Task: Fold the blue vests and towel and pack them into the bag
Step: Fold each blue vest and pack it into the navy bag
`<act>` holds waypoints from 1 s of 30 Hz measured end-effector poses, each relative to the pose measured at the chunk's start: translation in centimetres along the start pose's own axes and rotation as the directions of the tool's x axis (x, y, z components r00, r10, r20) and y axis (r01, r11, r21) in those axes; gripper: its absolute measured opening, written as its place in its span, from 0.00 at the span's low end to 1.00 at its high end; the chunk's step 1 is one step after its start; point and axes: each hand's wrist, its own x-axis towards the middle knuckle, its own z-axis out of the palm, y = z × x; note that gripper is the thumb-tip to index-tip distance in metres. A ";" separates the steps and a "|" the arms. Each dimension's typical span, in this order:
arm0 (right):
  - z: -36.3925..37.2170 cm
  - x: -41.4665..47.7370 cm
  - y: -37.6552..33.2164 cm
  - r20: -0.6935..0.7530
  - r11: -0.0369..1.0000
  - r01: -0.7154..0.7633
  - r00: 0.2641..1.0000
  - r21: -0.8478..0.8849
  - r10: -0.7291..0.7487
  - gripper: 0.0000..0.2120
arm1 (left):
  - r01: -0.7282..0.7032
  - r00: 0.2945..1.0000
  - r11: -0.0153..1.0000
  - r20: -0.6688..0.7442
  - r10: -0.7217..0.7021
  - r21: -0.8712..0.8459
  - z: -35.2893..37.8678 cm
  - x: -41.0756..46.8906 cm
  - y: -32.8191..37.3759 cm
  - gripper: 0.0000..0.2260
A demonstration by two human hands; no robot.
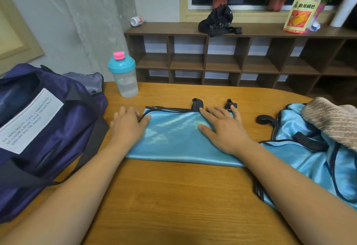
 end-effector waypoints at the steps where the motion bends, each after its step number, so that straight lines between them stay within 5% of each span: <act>1: 0.0 0.0 0.0 -0.002 1.000 0.000 1.000 -0.001 0.000 0.32 | 0.007 1.000 1.000 0.012 -0.007 -0.002 -0.1 0.0 0.2 0.16; 14: -1.1 -0.4 1.1 -0.193 0.981 -0.036 0.979 0.192 0.073 0.29 | 0.009 1.000 0.958 0.006 -0.007 -0.287 -3.3 0.3 -0.4 0.11; 20: -1.2 -0.2 2.2 -0.313 0.942 -0.199 0.907 0.270 0.281 0.21 | -0.149 0.980 0.910 0.065 0.188 -0.387 -4.4 0.3 -0.5 0.08; 30: -1.0 -0.1 2.4 -0.274 0.875 -0.134 0.918 0.466 0.287 0.12 | -0.233 0.932 0.872 0.156 0.326 -0.431 -8.0 -0.8 3.3 0.08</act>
